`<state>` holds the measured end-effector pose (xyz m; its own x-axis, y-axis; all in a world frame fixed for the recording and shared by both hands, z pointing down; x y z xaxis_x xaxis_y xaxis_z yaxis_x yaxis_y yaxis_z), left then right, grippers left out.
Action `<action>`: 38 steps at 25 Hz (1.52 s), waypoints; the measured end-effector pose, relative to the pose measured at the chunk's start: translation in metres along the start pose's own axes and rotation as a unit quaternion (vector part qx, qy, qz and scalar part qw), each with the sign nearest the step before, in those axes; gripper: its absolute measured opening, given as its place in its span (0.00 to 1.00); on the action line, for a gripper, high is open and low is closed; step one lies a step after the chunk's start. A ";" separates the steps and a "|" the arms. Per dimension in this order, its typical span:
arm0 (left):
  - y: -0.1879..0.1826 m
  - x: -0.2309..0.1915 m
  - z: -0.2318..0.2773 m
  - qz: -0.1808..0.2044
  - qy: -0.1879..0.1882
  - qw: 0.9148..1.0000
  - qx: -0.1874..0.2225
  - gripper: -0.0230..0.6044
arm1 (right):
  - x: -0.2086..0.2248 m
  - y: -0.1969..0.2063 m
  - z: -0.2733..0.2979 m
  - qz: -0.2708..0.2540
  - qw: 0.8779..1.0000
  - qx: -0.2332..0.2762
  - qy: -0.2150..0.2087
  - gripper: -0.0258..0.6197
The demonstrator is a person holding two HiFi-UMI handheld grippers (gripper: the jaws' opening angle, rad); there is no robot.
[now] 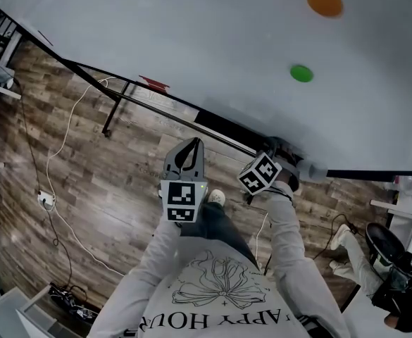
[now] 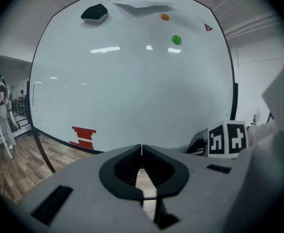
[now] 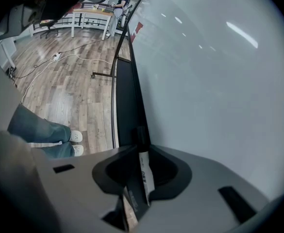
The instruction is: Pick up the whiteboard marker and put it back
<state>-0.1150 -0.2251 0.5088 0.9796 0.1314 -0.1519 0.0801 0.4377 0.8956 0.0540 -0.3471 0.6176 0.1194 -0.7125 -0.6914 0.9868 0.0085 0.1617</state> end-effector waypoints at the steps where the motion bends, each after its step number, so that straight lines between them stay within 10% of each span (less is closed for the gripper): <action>1: 0.001 0.000 0.000 0.000 0.001 1.000 -0.001 0.05 | 0.000 0.000 0.000 -0.004 1.000 0.000 -0.001 0.15; 11: -0.005 -0.005 -0.002 0.003 0.006 1.000 0.006 0.05 | -0.003 0.001 -0.002 -0.001 1.000 0.017 0.014 0.14; 22: -0.027 0.003 -0.005 0.023 0.030 0.999 0.028 0.05 | 0.027 -0.003 -0.044 0.135 0.988 0.062 0.049 0.14; 31: -0.056 0.025 0.001 0.044 0.067 0.995 0.056 0.05 | 0.070 0.004 -0.100 0.315 0.936 0.122 0.099 0.14; 38: -0.093 0.064 0.013 0.076 0.116 0.986 0.088 0.05 | 0.115 0.041 -0.149 0.463 0.855 0.169 0.165 0.14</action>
<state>-0.0576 -0.2693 0.4215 0.9158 0.3925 -0.0846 -0.0129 0.2393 0.9709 0.1247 -0.3246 0.4398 0.9106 -0.2740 -0.3095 0.3724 0.2190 0.9018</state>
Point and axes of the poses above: the fingertips, and each gripper's own axes: z forward along the fingers, x to its right, y out of its underside, the point moved 5 cm from there along -z, backward along the fingers, and after that the axes turned 14 degrees about y, right-handed, at the moved point
